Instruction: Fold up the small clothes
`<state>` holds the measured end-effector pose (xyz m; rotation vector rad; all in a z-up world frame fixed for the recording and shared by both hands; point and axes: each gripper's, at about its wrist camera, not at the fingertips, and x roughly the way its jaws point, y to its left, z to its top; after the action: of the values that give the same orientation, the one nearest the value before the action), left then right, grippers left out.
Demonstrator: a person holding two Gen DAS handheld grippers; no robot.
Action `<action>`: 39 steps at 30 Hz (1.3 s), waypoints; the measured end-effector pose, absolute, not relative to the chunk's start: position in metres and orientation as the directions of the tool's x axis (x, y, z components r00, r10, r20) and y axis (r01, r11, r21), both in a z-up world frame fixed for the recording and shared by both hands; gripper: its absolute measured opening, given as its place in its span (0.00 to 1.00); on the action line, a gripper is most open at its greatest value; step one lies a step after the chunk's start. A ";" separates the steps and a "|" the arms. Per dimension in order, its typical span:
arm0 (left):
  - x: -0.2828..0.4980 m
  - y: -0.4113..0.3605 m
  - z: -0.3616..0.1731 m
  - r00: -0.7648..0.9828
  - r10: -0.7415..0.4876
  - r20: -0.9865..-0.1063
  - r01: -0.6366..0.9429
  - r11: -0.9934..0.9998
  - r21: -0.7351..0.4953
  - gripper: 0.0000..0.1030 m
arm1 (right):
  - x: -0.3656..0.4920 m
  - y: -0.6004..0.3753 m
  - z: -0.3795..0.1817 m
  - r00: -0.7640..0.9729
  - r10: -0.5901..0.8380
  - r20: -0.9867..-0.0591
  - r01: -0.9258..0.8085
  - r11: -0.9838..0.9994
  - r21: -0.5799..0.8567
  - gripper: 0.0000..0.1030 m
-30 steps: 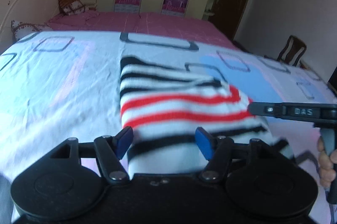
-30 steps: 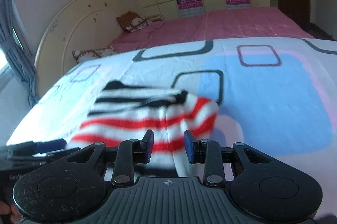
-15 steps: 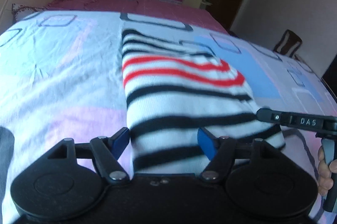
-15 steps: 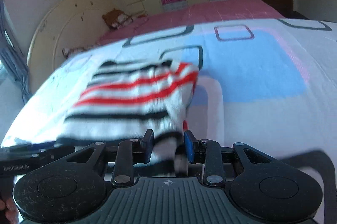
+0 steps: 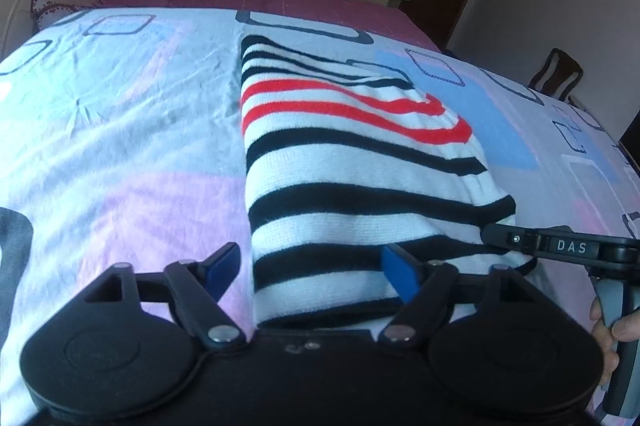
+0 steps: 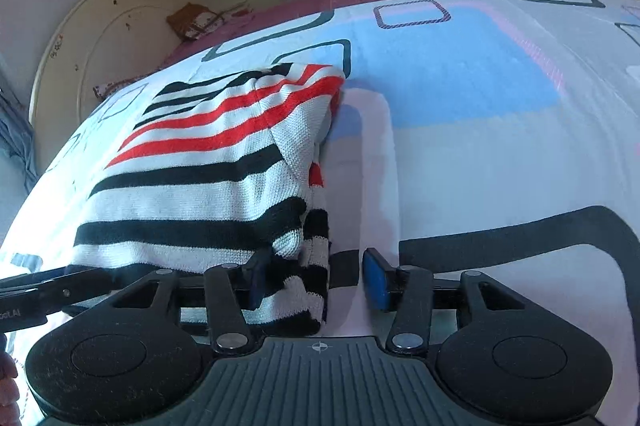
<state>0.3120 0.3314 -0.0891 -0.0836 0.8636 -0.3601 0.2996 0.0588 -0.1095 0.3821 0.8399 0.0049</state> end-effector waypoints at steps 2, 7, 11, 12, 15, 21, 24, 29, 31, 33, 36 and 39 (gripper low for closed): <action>0.307 0.329 -0.082 0.607 -0.330 -0.723 0.264 0.942 -0.208 0.84 | 0.297 0.061 -0.104 0.672 0.158 -0.723 0.144 0.931 0.336 0.47; 0.285 0.319 -0.057 0.633 -0.251 -0.732 0.207 0.966 -0.153 0.98 | 0.269 0.063 -0.081 0.709 0.176 -0.683 0.136 0.916 0.377 0.71; 0.257 0.307 -0.038 0.656 -0.122 -0.745 0.149 0.988 -0.031 1.00 | 0.236 0.067 -0.058 0.749 0.160 -0.643 0.093 0.935 0.342 0.80; 0.247 0.306 -0.033 0.671 -0.115 -0.733 0.147 0.989 -0.020 1.00 | 0.226 0.066 -0.053 0.755 0.165 -0.634 0.084 0.935 0.344 0.80; 0.210 0.304 -0.014 0.718 -0.126 -0.685 0.140 0.990 -0.034 1.00 | 0.189 0.063 -0.038 0.776 0.183 -0.604 0.056 0.934 0.354 0.80; 0.127 0.288 0.035 0.784 -0.108 -0.612 0.151 0.988 0.018 1.00 | 0.112 0.062 0.003 0.807 0.207 -0.552 -0.033 0.951 0.308 0.80; 0.092 0.283 0.055 0.801 -0.135 -0.583 0.180 0.983 0.021 1.00 | 0.076 0.062 0.026 0.826 0.217 -0.521 -0.078 0.958 0.276 0.80; 0.054 0.283 0.073 0.838 -0.137 -0.528 0.161 0.987 0.000 1.00 | 0.032 0.066 0.054 0.885 0.164 -0.436 -0.072 0.973 0.219 0.97; 0.046 0.283 0.076 0.843 -0.133 -0.521 0.150 0.989 -0.011 1.00 | 0.016 0.070 0.066 0.907 0.146 -0.395 -0.072 0.978 0.194 0.97; 0.040 0.283 0.079 0.842 -0.126 -0.525 0.137 0.990 -0.019 1.00 | 0.005 0.073 0.074 0.918 0.133 -0.374 -0.066 0.980 0.186 0.97; 0.029 0.282 0.082 0.839 -0.111 -0.532 0.123 0.992 -0.013 1.00 | -0.004 0.076 0.079 0.926 0.099 -0.364 -0.039 0.985 0.169 0.99; 0.016 0.280 0.087 0.840 -0.101 -0.533 0.116 0.993 -0.005 1.00 | -0.010 0.080 0.080 0.929 0.096 -0.357 -0.041 0.987 0.156 1.00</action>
<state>0.0163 0.2797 0.0872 0.0280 0.5622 -0.1145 -0.0102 0.0800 0.0797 0.1474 0.3725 0.0705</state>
